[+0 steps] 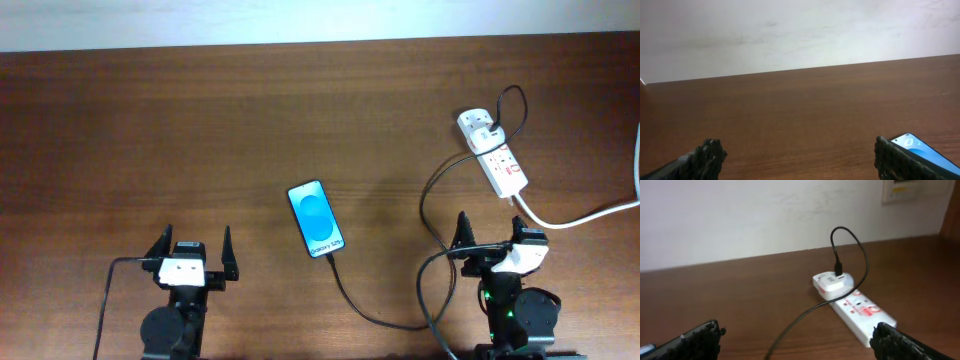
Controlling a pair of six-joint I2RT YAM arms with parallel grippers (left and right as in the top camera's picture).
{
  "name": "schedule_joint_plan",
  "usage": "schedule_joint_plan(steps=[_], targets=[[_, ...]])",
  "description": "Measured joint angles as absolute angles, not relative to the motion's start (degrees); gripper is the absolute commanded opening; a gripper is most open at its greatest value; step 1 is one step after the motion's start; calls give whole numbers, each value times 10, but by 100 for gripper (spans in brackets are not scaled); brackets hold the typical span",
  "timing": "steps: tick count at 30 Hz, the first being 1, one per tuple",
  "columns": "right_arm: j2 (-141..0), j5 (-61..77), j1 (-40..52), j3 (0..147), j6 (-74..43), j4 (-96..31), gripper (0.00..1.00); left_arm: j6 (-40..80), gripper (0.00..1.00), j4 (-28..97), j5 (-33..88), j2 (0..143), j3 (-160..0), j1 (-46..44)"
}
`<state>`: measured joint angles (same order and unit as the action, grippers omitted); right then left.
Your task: Plug charger to phone and switch on socket
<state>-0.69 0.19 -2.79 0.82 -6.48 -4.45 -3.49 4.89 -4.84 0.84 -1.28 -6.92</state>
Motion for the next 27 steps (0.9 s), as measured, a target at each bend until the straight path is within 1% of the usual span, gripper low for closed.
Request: schedule_joint_plan(steps=[6, 27], targets=[[-7, 2, -28, 8, -29, -44, 98, -35, 99, 49, -49, 8, -13, -69], [-7, 2, -28, 8, -28, -44, 98, -35, 99, 49, -49, 8, -13, -69]])
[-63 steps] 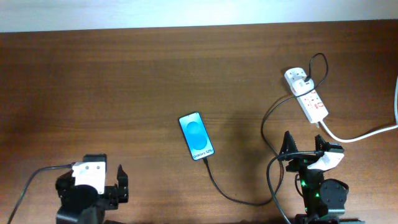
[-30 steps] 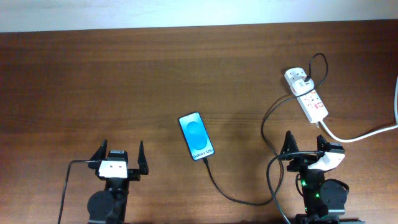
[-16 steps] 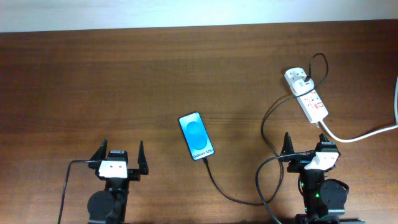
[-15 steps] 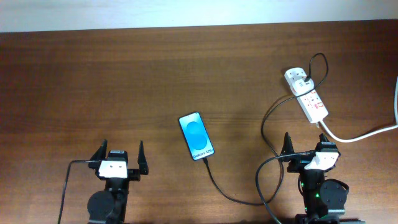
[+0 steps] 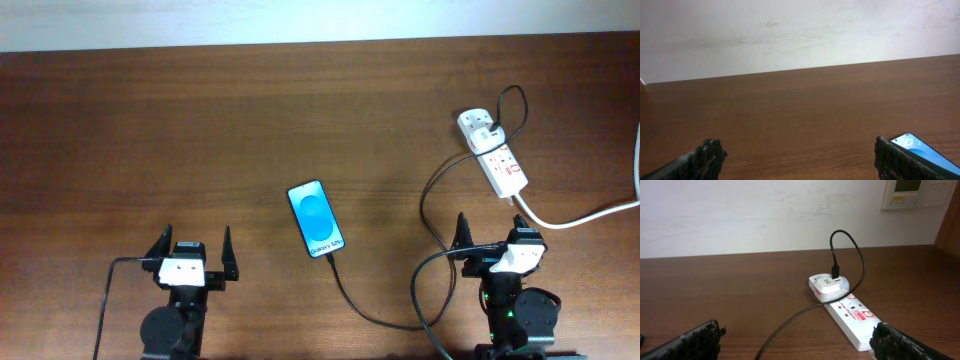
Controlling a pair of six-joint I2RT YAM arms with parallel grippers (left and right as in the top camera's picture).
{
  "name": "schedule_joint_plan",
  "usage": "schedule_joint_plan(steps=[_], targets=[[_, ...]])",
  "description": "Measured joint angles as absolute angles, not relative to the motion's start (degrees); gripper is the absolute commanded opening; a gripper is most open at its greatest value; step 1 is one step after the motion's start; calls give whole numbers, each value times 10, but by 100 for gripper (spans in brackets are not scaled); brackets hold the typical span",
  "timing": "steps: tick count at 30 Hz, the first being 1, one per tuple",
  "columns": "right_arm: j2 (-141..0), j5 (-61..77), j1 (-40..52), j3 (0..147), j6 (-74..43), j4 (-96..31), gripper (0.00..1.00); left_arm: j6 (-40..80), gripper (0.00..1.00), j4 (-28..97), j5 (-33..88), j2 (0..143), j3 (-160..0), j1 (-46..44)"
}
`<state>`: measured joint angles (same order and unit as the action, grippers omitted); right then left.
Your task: Plug charger to phone and switch on socket
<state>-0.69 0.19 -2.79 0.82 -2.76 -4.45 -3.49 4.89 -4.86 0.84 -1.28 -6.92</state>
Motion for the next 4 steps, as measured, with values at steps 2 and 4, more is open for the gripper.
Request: schedule_joint_plan(steps=[2, 4], targets=[[-7, 2, -28, 8, -28, -44, 98, -35, 99, 49, -49, 8, -13, -69], [-7, 2, -28, 8, -28, -44, 98, -35, 99, 49, -49, 8, -13, -69]])
